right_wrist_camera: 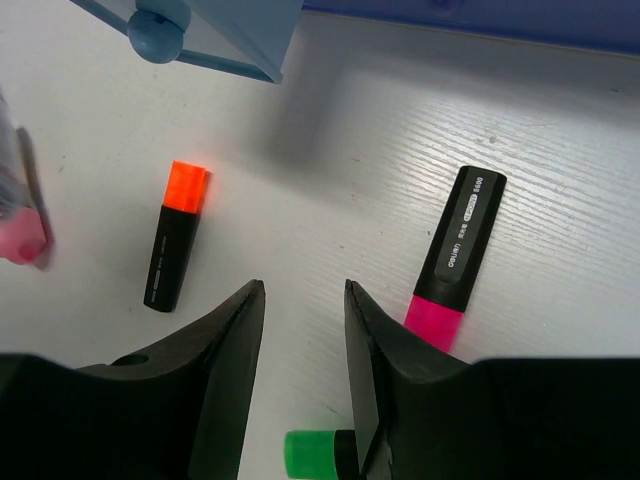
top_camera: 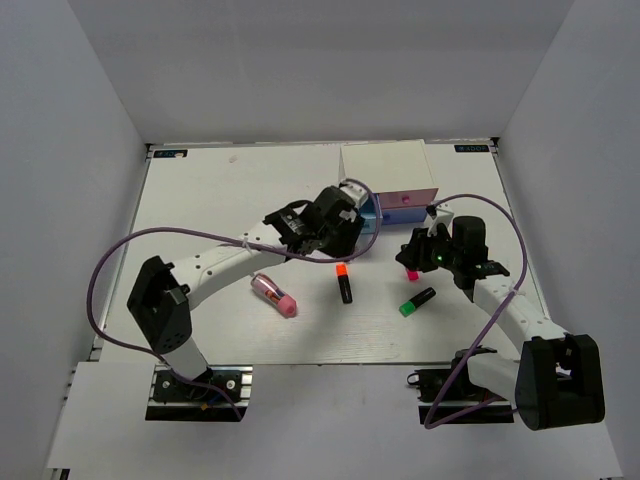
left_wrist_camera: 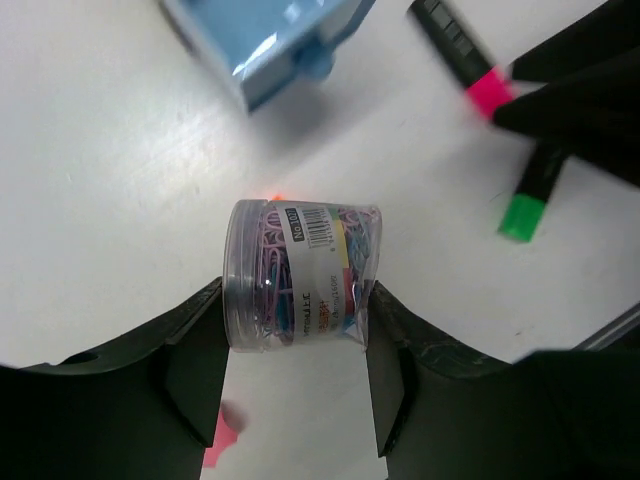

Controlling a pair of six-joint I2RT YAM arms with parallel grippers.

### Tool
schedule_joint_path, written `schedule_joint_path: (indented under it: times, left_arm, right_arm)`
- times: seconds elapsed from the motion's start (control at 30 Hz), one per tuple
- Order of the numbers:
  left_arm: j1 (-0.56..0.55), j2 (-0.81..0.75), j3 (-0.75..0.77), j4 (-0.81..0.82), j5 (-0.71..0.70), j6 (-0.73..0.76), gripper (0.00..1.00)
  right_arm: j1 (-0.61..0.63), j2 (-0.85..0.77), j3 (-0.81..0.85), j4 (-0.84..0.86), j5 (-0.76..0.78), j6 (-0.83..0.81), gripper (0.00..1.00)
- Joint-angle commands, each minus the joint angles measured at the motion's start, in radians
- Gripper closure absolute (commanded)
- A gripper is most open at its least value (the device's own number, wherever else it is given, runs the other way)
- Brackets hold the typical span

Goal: Sort the stationery into containers
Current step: Grab a piece of stationery with the left arm, then place the stationery into the container

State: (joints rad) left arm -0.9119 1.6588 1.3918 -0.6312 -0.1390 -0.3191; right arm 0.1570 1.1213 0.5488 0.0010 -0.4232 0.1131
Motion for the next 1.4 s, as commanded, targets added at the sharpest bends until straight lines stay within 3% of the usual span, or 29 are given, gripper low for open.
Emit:
schedule_joint_path:
  times: [0.0,0.3,0.57,0.67,0.93,1.37]
  left_arm:
    - [0.011,-0.068,0.126,0.024,0.054,0.118,0.85]
    - [0.022,0.022,0.332,0.064,0.056,0.39,0.85]
    - [0.064,0.111,0.377,0.133,0.107,0.569,0.93]
    - [0.074,0.131,0.377,0.145,0.131,0.6,0.97]
    - [0.104,0.153,0.377,0.176,0.202,0.666,0.95]
    - [0.104,0.183,0.375,0.143,0.375,0.73,0.83]
  right_arm:
    - [-0.005,-0.018,0.019,0.039,-0.032,-0.018,0.56]
    - [-0.007,-0.044,0.007,0.048,-0.042,-0.032,0.56]
    - [-0.007,-0.078,-0.006,0.048,-0.039,-0.043,0.56]
    - [-0.008,-0.089,-0.013,0.051,-0.038,-0.038,0.56]
    - [-0.01,-0.107,-0.033,0.056,-0.04,-0.032,0.56]
    - [-0.011,-0.107,-0.046,0.073,-0.038,-0.023,0.56]
